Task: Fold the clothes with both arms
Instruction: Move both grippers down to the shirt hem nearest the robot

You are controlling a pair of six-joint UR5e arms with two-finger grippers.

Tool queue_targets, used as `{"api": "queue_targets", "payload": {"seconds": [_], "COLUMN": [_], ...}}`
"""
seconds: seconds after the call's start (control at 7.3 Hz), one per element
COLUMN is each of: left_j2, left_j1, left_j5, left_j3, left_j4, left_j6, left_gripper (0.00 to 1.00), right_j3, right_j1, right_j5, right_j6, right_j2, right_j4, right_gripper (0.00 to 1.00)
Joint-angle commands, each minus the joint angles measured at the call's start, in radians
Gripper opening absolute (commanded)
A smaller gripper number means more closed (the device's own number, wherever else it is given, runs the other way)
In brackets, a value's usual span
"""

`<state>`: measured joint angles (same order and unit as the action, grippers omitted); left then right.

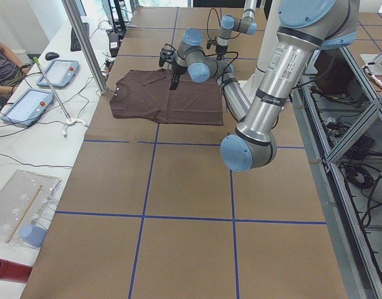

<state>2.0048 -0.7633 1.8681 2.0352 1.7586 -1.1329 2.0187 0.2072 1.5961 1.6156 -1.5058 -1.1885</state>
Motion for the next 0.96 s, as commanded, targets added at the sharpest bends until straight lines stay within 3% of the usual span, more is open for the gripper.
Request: {"api": "queue_targets", "payload": {"seconds": [0.0, 0.27, 0.82], "left_j2": [-0.001, -0.004, -0.003], "left_j1": [-0.002, -0.004, -0.004], "left_j5": [-0.001, -0.001, -0.001], "left_j3": [0.002, 0.003, 0.003], "left_j4": [-0.001, -0.001, -0.001], "left_j6": [-0.001, 0.001, 0.001], "left_gripper": [1.00, 1.00, 1.00], "right_j3": [-0.005, -0.027, -0.026], "right_j1": [-0.014, -0.014, -0.003], "right_j5": [0.004, 0.008, 0.031], "right_j6": [0.004, 0.003, 0.001], "right_j2": [0.022, 0.088, 0.076], "right_j4": [-0.048, -0.114, -0.117], "right_gripper": [0.95, 0.93, 0.88]}}
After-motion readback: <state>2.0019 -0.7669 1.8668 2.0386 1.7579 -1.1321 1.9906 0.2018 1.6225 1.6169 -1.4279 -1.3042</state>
